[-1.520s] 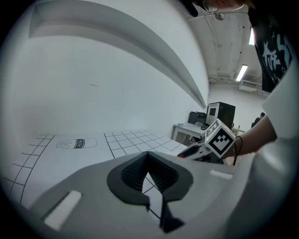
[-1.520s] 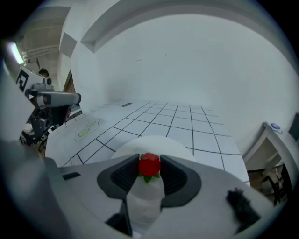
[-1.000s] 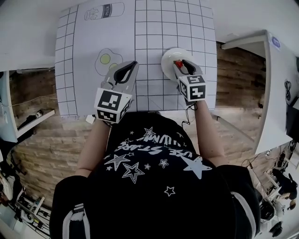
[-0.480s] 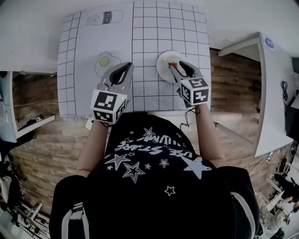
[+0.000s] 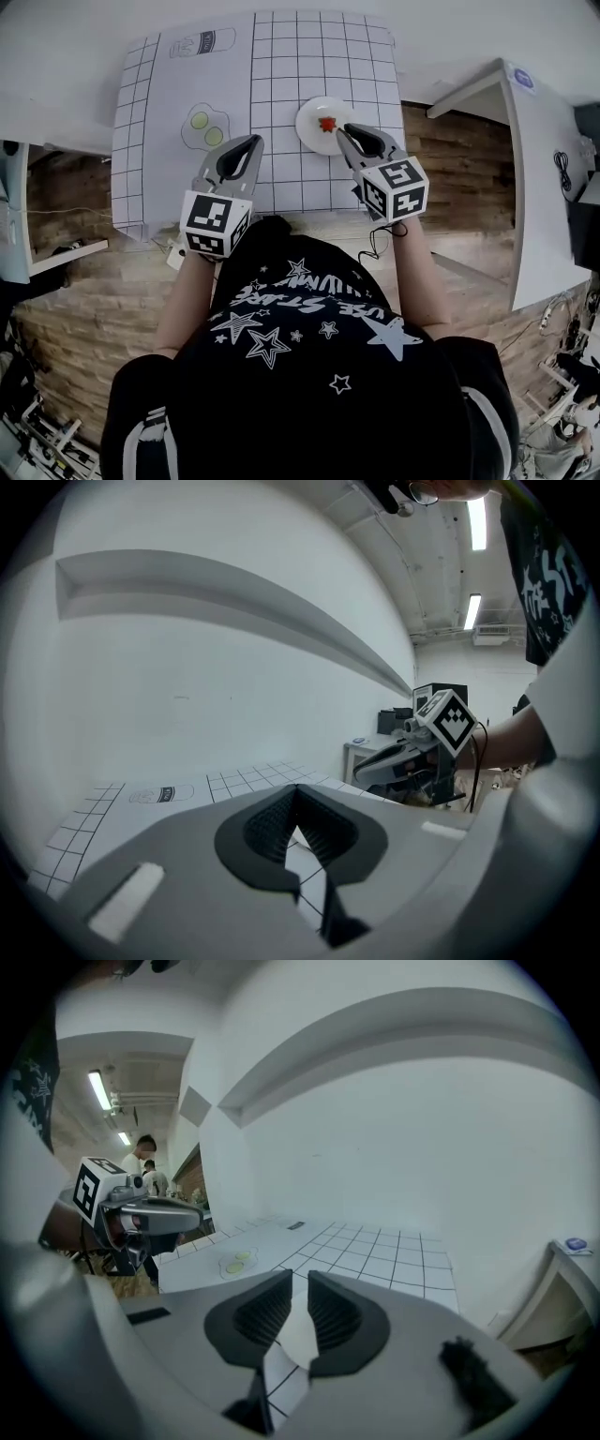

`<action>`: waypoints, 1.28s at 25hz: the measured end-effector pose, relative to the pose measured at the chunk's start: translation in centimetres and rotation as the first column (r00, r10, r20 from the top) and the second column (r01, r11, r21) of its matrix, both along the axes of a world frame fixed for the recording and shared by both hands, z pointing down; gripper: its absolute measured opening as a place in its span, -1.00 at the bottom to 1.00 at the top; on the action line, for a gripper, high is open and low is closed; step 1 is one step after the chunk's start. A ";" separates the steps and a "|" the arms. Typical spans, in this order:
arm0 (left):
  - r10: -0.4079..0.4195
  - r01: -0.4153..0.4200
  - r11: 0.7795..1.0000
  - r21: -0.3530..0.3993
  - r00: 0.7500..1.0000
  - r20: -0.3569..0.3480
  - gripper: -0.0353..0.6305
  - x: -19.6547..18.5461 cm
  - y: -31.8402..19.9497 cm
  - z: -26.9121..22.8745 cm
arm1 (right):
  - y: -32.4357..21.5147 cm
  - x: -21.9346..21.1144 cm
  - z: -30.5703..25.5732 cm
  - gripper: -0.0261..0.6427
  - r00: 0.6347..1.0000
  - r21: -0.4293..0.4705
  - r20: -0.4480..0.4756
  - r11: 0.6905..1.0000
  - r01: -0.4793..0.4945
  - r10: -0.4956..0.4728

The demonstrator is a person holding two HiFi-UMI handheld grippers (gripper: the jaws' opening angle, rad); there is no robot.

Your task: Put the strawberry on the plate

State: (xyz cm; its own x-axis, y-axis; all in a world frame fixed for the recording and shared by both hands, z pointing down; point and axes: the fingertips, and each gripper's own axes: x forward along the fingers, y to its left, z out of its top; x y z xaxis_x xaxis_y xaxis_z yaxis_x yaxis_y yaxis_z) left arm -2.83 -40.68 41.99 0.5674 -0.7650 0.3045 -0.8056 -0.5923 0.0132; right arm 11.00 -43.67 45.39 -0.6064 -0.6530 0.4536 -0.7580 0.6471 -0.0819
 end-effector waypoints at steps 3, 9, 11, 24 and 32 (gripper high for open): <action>-0.012 0.012 1.000 0.007 1.000 -0.009 -0.87 0.7 1.6 -0.2 | 2.0 0.6 -0.6 -0.79 1.000 0.025 -0.016 1.000 0.017 -0.017; -0.047 0.047 0.999 0.011 0.999 -0.023 -0.87 1.9 5.8 -0.4 | 6.8 2.2 -0.8 -0.83 0.997 0.049 -0.051 0.997 0.056 -0.053; -0.061 0.061 0.998 0.013 0.998 -0.026 -0.87 2.2 7.3 -0.4 | 8.2 2.6 -1.0 -0.84 0.997 0.051 -0.037 0.997 0.063 -0.062; -0.135 0.135 0.991 -0.002 0.990 -0.037 -0.87 3.2 13.9 -1.7 | 13.5 4.3 -2.4 -0.88 0.991 0.047 0.110 0.997 0.068 -0.073; -0.142 0.139 0.989 -0.049 0.989 -0.051 -0.87 4.5 14.1 -0.5 | 17.4 4.5 2.0 -0.88 0.985 -0.069 0.162 0.995 0.067 -0.055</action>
